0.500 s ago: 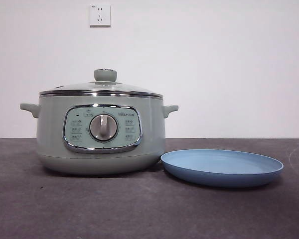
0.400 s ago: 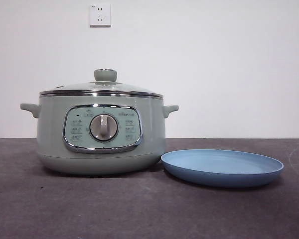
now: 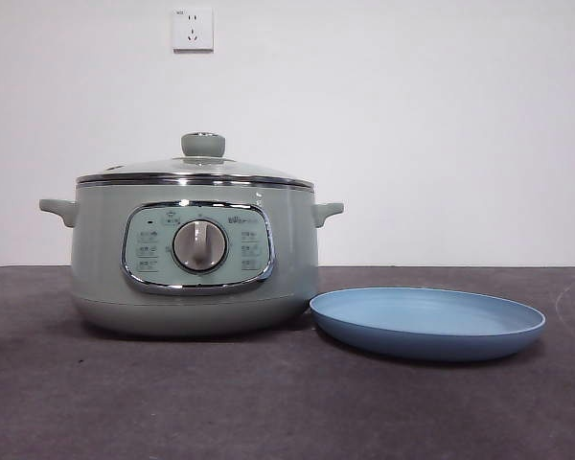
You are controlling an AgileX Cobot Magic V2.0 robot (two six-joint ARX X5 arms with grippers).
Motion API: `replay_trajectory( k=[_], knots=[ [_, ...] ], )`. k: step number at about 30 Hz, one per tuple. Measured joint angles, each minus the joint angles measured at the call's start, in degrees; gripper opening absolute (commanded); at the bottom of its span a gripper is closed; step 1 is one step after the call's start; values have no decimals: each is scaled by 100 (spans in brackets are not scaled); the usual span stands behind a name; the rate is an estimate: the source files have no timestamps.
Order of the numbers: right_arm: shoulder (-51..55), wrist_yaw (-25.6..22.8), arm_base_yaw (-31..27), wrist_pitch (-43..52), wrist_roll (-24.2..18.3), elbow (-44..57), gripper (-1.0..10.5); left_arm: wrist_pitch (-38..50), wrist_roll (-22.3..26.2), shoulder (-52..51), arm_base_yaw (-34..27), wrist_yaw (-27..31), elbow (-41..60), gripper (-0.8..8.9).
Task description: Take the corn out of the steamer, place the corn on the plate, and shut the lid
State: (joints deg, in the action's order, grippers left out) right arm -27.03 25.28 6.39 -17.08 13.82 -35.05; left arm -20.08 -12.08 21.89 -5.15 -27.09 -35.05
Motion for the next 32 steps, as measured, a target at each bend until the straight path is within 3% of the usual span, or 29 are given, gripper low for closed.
replay_trajectory(
  k=[9,16,21,22,24,26,27,28,32],
  knots=[
    [-1821,1172,4,-1915,-1187,-2133,-11,-920,350,1158,0,-1154,-1342,-6],
    [-2695,1351,240,-3285,-2004,-3178,-11,-1974,883,1729,0,-1622,-2162,-7],
    [-2793,1355,433,-3368,-2258,-3217,16,-2118,1016,1893,0,-1639,-2264,5],
    [-2793,1355,452,-3368,-2275,-3217,68,-2124,1021,1910,0,-1639,-2264,20],
    [-2791,1355,452,-3368,-2297,-3222,249,-2133,1019,1943,0,-1639,-2264,169],
    [-2791,1353,452,-3368,-2315,-3224,476,-2140,1019,1950,0,-1639,-2264,444],
    [-2791,1351,452,-3368,-2317,-3224,555,-2140,1019,1947,0,-1639,-2264,532],
    [-2791,1351,452,-3368,-2328,-3224,607,-2140,1019,1943,0,-1639,-2264,570],
    [-2791,1349,452,-3368,-2332,-3224,602,-2135,1019,1939,0,-1641,-2264,568]
  ],
)
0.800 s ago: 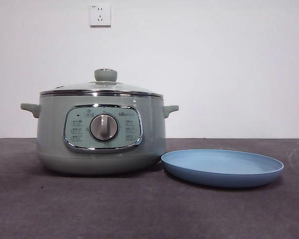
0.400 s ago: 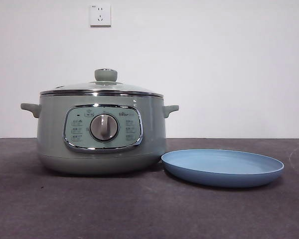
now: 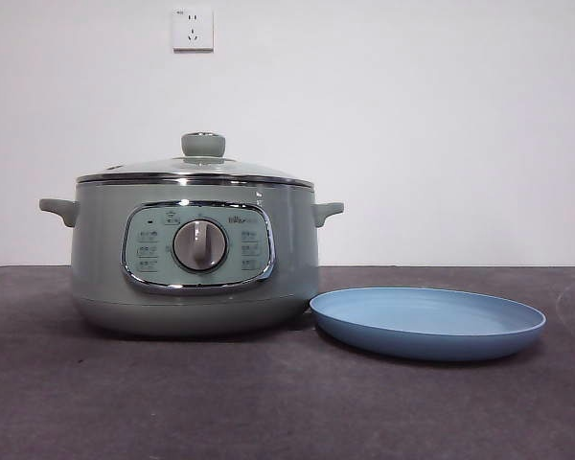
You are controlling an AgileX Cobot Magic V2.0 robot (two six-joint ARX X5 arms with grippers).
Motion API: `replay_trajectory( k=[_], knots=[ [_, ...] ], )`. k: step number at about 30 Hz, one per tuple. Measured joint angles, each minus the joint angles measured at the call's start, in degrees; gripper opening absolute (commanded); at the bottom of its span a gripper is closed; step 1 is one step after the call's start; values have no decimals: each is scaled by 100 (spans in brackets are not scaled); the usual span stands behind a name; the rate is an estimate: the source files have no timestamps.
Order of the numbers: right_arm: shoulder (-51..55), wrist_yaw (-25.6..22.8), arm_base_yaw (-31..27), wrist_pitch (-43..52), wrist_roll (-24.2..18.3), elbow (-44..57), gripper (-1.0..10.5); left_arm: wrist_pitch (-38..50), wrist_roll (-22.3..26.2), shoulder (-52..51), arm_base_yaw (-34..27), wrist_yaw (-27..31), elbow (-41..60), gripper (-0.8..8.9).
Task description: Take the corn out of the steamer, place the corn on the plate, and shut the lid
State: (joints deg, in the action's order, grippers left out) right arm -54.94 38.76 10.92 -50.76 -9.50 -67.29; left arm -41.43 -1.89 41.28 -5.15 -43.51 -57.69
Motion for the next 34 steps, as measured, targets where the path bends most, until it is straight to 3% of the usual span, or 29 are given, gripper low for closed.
replay_trajectory(
  k=[9,15,25,34],
  knots=[
    [0,-13,0,-7,-13,0,602,479,28,125,15,-4,-2,568],
    [0,-15,0,4,-17,0,602,909,20,595,350,63,-92,567],
    [0,-15,0,20,-17,0,599,1561,63,2151,1244,846,-1088,567],
    [0,-15,0,20,-15,0,599,2190,409,3622,2011,2004,-1613,566]
  ],
)
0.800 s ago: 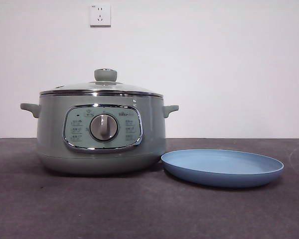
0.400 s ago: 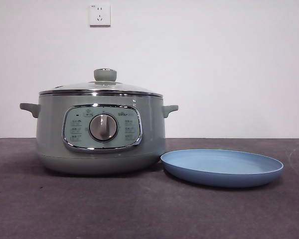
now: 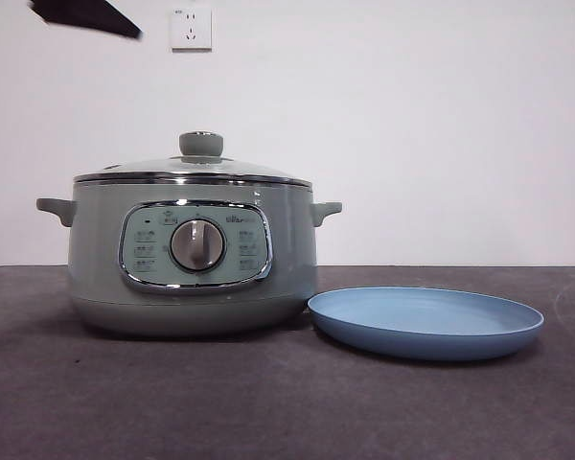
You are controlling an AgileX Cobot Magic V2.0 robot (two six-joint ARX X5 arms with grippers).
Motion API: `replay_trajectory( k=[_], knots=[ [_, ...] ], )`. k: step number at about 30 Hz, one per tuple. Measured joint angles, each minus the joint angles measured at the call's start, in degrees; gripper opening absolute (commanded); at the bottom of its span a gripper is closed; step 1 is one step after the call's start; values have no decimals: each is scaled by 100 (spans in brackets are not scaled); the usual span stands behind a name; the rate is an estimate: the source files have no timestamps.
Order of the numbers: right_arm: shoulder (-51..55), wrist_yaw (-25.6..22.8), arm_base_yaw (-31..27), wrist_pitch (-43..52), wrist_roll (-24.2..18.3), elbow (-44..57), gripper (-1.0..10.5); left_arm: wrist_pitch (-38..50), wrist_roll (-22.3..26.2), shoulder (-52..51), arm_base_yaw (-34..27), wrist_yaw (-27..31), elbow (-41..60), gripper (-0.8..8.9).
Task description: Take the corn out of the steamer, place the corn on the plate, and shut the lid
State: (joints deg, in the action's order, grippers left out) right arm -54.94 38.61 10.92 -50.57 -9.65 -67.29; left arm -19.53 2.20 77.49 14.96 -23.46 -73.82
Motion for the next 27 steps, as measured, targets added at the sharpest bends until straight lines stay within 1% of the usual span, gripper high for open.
replay_trajectory(
  k=[5,10,18,22,25,27],
  knots=[
    [0,0,0,0,-2,0,599,490,151,627,245,485,0,566],
    [0,0,0,-2,0,0,599,855,186,1119,354,723,0,566],
    [0,0,0,-22,0,0,599,885,188,1617,476,953,0,566],
    [0,0,0,-22,0,0,599,879,188,1679,490,1005,0,561],
    [0,0,0,-22,0,0,599,859,188,1683,509,1215,0,561],
    [0,0,0,-22,-2,0,599,778,188,1705,509,1259,0,561]
  ],
)
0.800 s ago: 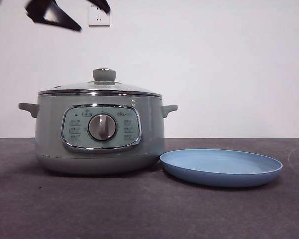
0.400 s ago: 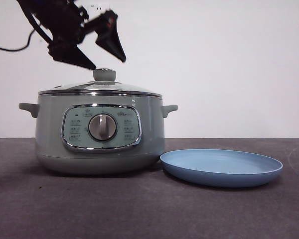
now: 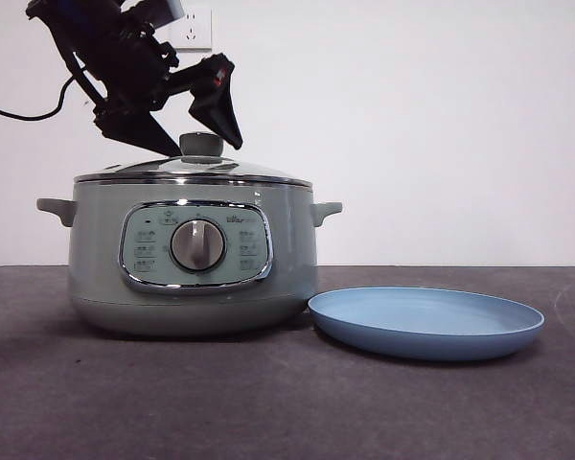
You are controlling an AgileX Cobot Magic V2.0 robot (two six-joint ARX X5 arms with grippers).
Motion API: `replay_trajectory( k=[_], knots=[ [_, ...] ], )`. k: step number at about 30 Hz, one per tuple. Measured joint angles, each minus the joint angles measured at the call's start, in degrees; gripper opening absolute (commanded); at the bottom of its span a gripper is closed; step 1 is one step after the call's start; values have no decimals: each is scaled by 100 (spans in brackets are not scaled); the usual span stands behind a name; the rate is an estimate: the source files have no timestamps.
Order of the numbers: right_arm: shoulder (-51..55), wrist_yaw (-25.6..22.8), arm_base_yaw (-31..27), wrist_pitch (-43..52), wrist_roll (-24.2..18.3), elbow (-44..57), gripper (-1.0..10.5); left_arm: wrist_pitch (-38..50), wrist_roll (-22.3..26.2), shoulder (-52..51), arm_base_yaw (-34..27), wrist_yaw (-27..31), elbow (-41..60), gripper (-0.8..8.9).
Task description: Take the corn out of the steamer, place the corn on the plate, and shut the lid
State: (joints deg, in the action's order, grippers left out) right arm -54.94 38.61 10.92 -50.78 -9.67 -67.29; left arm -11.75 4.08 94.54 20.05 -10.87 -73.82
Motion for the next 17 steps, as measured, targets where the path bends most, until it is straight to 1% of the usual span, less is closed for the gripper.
replay_trajectory(
  k=[4,5,6,7,8,11,12,15,17],
  knots=[
    [0,0,0,-2,0,0,599,-74,44,90,0,28,-9,561],
    [0,0,0,-2,2,0,599,-83,44,92,0,28,-13,551],
    [0,0,0,-2,2,0,599,-83,44,92,0,28,-13,509],
    [0,0,0,-2,2,0,599,-81,44,92,0,28,-13,438],
    [0,0,0,-2,0,0,599,-81,44,92,0,28,-13,327],
    [0,0,0,-2,0,0,599,-76,44,92,0,4,-15,54],
    [0,0,0,-2,0,0,599,-81,44,92,2,-4,-24,-10],
    [0,-2,0,-2,0,0,599,-81,44,92,17,-13,-33,-8],
    [0,-2,0,-2,0,0,599,-46,144,90,42,-28,-44,-8]
  ],
)
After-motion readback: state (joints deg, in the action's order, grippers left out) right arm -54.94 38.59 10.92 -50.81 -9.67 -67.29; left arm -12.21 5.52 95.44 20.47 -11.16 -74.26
